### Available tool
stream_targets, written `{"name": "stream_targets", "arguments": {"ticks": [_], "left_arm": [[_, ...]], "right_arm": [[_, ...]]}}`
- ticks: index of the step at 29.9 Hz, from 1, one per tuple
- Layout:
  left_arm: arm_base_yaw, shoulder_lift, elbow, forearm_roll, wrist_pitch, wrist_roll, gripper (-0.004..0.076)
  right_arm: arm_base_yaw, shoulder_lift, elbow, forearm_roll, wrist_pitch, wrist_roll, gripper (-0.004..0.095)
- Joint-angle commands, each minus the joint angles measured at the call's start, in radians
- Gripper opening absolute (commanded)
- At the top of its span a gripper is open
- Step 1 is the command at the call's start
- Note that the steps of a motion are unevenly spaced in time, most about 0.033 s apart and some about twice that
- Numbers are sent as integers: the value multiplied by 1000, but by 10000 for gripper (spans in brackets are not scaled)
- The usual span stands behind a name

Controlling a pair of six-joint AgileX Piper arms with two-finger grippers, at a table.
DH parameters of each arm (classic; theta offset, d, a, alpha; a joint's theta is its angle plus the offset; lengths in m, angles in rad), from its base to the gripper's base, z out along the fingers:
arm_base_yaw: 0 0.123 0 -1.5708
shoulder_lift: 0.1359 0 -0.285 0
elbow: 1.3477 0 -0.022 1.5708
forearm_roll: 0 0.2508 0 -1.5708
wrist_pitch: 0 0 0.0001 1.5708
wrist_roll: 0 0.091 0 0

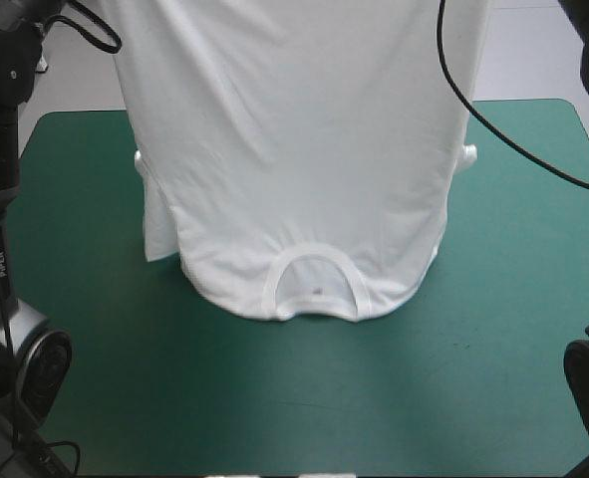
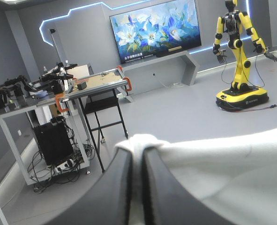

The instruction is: Fold the cloth

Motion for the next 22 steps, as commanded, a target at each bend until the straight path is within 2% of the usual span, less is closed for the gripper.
{"name": "stream_targets", "arguments": {"ticks": [1,8,16,22], "left_arm": [[-3,-58,-64,25,-110,-4,-9],[-3,-57,-115,36,-76,-4,-9],[-3,-4,-61,-26,126,-4,-9],[-3,79,65,-67,267,-4,-9]], "right_arm": [[0,-80,-46,2,-113,-16,-15],[0,-103,-100,-3,-59,-21,-15],[0,15,-100,-6,240,-2,-15],[-2,193,-100,-29,523,37,-15]]}}
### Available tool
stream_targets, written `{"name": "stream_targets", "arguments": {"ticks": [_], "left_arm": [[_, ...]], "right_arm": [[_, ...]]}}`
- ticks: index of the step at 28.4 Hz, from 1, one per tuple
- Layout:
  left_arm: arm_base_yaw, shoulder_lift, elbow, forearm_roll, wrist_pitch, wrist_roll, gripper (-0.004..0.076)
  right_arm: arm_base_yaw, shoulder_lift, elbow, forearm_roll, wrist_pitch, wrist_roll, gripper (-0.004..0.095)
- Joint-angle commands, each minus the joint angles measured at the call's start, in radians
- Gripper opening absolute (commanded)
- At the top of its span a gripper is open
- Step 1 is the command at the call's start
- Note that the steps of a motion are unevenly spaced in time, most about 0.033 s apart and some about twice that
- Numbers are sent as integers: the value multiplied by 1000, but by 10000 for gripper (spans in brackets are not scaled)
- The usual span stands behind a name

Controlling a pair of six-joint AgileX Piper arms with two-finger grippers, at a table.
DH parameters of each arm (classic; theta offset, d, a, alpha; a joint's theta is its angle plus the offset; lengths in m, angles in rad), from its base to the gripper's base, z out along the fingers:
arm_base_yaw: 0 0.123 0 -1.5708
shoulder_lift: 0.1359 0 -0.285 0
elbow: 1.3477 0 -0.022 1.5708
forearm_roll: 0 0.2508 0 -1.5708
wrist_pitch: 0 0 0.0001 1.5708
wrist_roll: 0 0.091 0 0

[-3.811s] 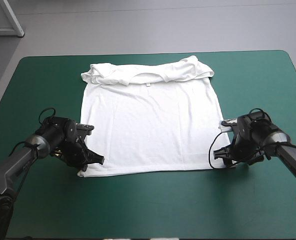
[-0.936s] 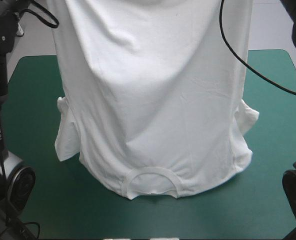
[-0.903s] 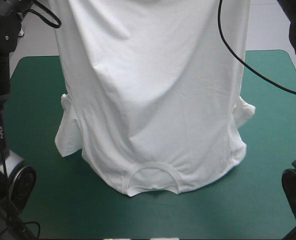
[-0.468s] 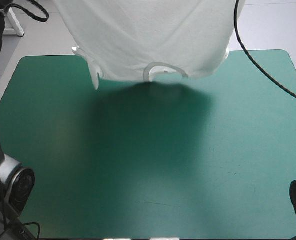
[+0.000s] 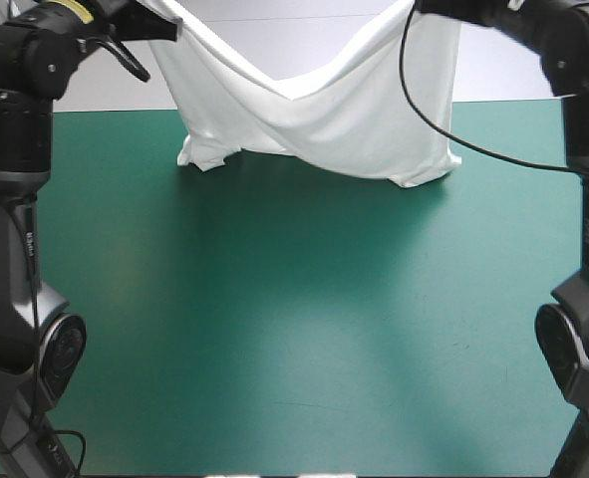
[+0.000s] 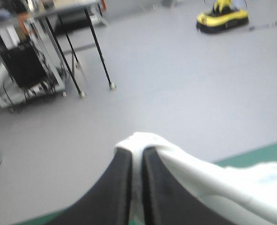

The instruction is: Fold the cloth

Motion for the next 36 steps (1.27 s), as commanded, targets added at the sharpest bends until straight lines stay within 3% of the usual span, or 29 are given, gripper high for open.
{"name": "stream_targets", "arguments": {"ticks": [1,3,8,16,25,36], "left_arm": [[-3,21,62,-18,7,-4,-9],[-3,68,111,-22,42,-4,-9],[-3,167,220,-33,106,-4,-9],[-3,157,429,-64,253,-39,-9],[-3,-155,843,-142,256,-53,-9],[-3,-649,1646,-135,258,-176,-9]], "right_arm": [[-2,72,-14,-39,108,34,-15],[-7,143,-2,-68,168,58,-15],[-30,171,217,-37,197,24,-15],[-31,10,664,-22,220,-58,-15],[-31,-378,1168,-49,220,-12,-15],[-31,-814,1780,51,222,105,-14]]}}
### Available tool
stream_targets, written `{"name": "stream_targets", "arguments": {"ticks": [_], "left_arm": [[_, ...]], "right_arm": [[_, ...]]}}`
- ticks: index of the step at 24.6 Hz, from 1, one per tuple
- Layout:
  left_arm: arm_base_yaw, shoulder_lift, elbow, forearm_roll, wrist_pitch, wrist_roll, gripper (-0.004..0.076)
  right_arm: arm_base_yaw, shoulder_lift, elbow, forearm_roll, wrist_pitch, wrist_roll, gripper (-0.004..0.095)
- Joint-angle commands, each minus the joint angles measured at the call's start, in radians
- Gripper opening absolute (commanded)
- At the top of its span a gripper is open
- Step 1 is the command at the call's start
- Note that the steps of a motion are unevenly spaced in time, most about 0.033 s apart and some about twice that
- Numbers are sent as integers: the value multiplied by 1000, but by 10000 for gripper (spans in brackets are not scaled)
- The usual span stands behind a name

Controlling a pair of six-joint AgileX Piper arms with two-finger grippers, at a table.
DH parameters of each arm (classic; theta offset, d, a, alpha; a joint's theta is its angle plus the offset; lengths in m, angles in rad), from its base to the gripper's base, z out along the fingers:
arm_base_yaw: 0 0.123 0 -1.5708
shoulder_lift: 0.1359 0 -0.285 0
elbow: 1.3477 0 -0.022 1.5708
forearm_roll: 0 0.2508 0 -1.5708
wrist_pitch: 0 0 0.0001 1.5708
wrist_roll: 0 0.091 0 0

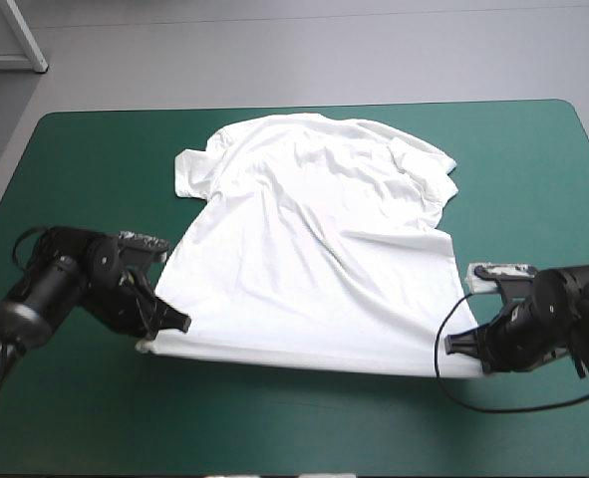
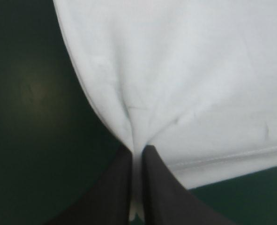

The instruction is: Fold the cloth

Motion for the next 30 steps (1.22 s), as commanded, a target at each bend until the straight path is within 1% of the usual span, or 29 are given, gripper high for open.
{"name": "stream_targets", "arguments": {"ticks": [1,4,5,9,11,13,14,15,16,17,19,20,21,22,23,24,28,30], "left_arm": [[-3,-139,166,-26,53,-48,-9],[-3,-171,272,-56,55,-49,-9],[-3,-174,307,-63,59,-49,-9],[-3,-174,323,-68,59,-49,-9],[-3,-174,323,-54,57,-42,-7],[-3,-174,323,-56,57,-11,34],[-3,-174,323,-60,57,2,74],[-3,-174,323,-60,57,2,123],[-3,-174,323,-60,57,2,165],[-3,-174,323,-59,57,12,223],[-3,-174,321,-54,44,15,335],[-3,-174,321,-54,34,15,398],[-3,-174,321,-54,16,15,457],[-3,-174,321,-54,-2,15,497],[-3,-174,318,-54,-22,15,534],[-3,-174,310,-54,-42,15,555],[-3,-164,220,-15,-151,-18,561],[-3,-135,136,38,-168,-42,561]], "right_arm": [[-9,-109,107,50,-5,10,-14],[-9,-146,177,84,-2,10,-12],[-9,-154,205,112,-2,12,-12],[-9,-156,246,147,-2,9,-13],[-9,-154,250,143,-2,-50,-9],[-9,-154,250,143,-2,-104,92],[-9,-154,250,145,-2,-119,207],[-9,-154,250,147,-2,-127,298],[-9,-154,248,147,-2,-130,421],[-9,-154,242,147,-5,-131,548],[-9,-154,227,140,-11,-128,729],[-9,-154,210,133,-24,-119,840],[-9,-154,196,119,-33,-108,873],[-9,-154,175,106,-35,-95,905],[-9,-154,146,85,-46,-80,913],[-9,-154,126,69,-54,-64,913],[-9,-149,43,26,-75,-38,913],[-9,-133,22,20,-72,-38,910]]}}
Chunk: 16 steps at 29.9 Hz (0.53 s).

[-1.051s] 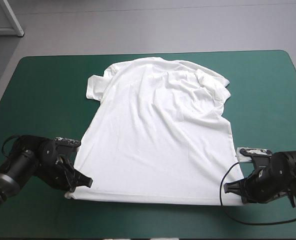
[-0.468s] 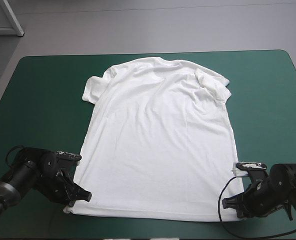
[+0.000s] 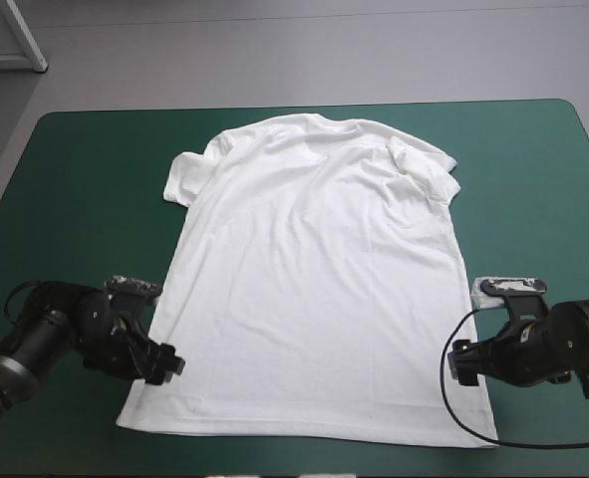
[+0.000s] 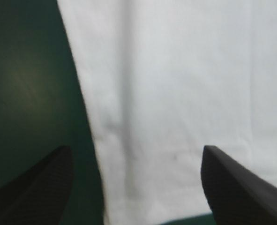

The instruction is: Fold the cloth

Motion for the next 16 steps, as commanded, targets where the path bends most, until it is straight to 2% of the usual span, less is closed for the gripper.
{"name": "stream_targets", "arguments": {"ticks": [1,6,11,16], "left_arm": [[-3,36,-162,79,-55,-46,561],[-3,178,-377,146,-111,-51,561],[47,341,-522,94,-231,-38,559],[97,534,-661,-42,-218,52,542]], "right_arm": [[-9,11,-65,-15,-14,4,905],[-9,36,-67,-8,12,4,899],[-9,16,-67,30,48,6,899],[-9,-10,-67,29,48,21,899]]}}
